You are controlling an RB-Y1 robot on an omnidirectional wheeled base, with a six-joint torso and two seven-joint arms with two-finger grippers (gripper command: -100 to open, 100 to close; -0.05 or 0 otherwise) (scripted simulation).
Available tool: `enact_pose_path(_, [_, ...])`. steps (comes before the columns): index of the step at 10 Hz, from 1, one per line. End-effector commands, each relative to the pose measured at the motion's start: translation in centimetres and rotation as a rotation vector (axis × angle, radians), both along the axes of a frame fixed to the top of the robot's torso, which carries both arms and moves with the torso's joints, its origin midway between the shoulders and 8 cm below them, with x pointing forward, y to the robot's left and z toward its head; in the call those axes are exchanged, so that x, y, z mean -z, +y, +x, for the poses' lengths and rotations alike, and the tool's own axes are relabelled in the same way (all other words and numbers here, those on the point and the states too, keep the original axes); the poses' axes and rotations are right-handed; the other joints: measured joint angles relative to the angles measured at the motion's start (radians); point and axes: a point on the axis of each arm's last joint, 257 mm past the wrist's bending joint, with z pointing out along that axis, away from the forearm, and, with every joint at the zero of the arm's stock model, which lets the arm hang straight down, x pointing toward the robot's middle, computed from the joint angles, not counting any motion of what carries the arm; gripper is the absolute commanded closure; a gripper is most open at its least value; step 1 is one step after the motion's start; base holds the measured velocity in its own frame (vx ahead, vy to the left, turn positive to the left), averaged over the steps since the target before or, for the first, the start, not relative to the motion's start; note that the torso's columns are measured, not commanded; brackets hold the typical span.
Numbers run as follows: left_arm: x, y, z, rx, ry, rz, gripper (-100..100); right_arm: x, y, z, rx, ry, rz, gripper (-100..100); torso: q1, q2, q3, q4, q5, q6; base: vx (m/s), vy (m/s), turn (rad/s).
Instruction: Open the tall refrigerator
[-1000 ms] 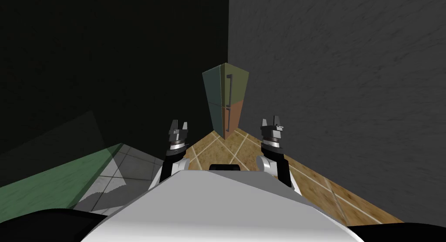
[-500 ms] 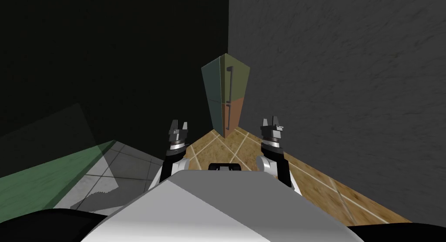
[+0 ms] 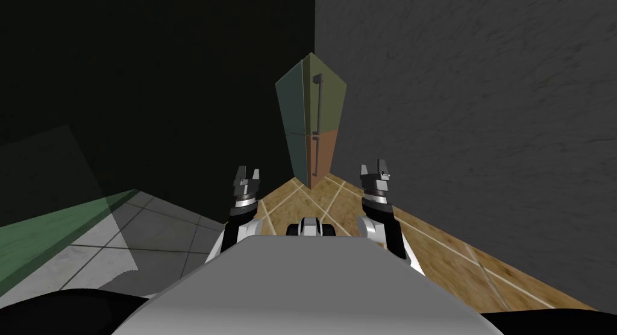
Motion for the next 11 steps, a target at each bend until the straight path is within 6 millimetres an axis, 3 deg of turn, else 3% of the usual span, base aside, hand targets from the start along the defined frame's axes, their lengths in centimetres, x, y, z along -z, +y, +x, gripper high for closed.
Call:
enact_pose_path(1, [0.0,0.0,0.0,0.0,0.0,0.0,0,0.1,0.8,0.5,-0.017,0.02,-0.104,-100,0.001,0.002,-0.005,0.003,0.0,0.0,0.099,0.077,-0.114])
enact_pose_path(11, [0.0,0.0,0.0,0.0,0.0,0.0,0,0.7,2.6,2.3,-0.008,0.057,-0.531,-100,-0.002,0.006,-0.004,0.005,-0.001,0.0,0.131,0.09,-0.131])
